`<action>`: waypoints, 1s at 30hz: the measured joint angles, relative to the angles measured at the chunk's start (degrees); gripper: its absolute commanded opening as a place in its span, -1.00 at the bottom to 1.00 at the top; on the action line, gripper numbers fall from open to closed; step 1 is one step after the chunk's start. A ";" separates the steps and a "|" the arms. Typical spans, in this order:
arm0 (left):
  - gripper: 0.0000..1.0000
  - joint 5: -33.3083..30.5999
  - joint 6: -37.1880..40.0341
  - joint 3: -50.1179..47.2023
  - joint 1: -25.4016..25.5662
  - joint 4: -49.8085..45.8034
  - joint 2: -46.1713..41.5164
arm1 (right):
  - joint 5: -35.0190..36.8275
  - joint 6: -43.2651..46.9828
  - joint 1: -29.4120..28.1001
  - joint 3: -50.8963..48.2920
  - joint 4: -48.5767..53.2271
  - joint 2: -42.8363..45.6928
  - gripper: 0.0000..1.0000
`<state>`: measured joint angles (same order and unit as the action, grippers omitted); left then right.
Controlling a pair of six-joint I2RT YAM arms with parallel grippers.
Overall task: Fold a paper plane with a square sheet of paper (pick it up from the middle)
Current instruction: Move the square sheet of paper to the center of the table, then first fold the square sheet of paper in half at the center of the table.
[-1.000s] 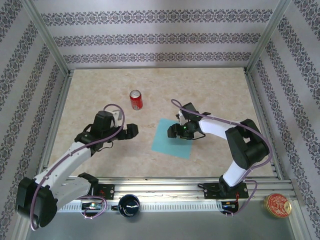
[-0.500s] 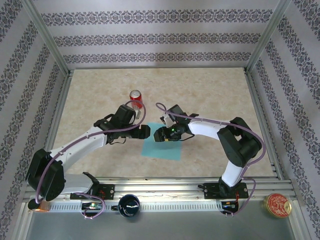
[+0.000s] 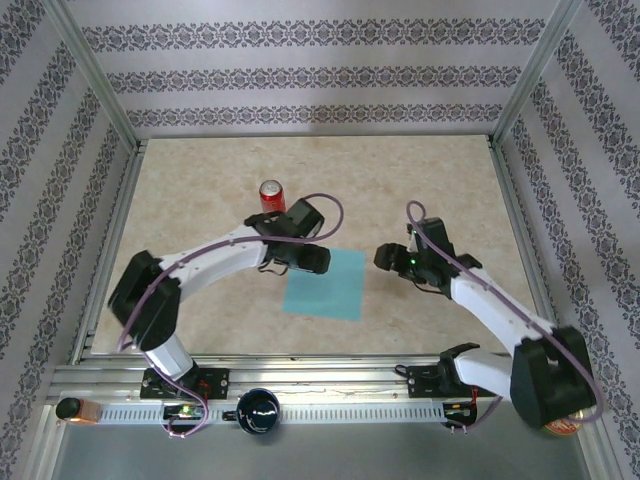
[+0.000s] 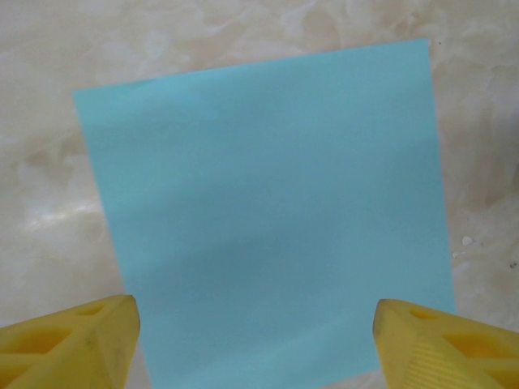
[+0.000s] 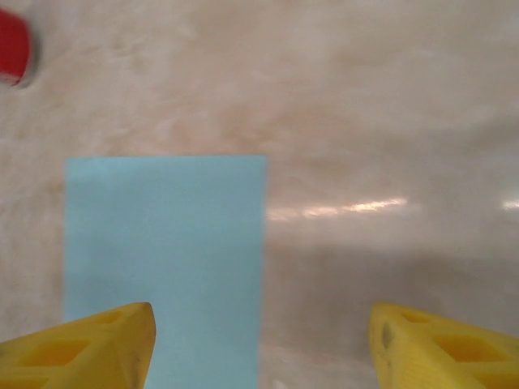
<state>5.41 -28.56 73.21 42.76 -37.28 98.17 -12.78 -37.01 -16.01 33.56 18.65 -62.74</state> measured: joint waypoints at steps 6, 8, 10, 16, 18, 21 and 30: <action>0.55 -1.62 -0.66 12.46 2.69 -7.48 12.79 | 2.47 -1.92 1.97 -4.02 1.31 11.02 0.53; 0.56 -2.08 -1.03 15.65 3.17 -9.66 15.85 | 2.49 -2.29 2.03 -4.94 1.36 12.46 0.53; 0.58 -2.47 -1.55 17.70 3.43 -11.15 18.12 | 2.38 -2.69 2.03 -5.81 1.49 12.90 0.53; 0.64 -2.99 -3.63 19.30 3.61 -14.16 20.79 | 0.90 -3.80 2.03 -7.28 2.14 12.46 0.54; 0.64 -3.34 -4.20 19.30 3.65 -14.95 20.85 | -0.22 -3.78 2.03 -7.61 2.05 12.04 0.56; 0.64 -3.32 -4.94 19.28 3.65 -15.06 20.85 | -2.10 -3.56 2.03 -7.82 1.66 11.26 0.58; 0.65 -3.30 -6.36 17.59 3.67 -14.58 21.18 | -5.70 -3.13 2.03 -7.82 0.37 8.72 0.60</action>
<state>2.11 -34.92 90.80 46.44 -51.86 119.35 -18.48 -40.14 -13.98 25.74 19.03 -54.02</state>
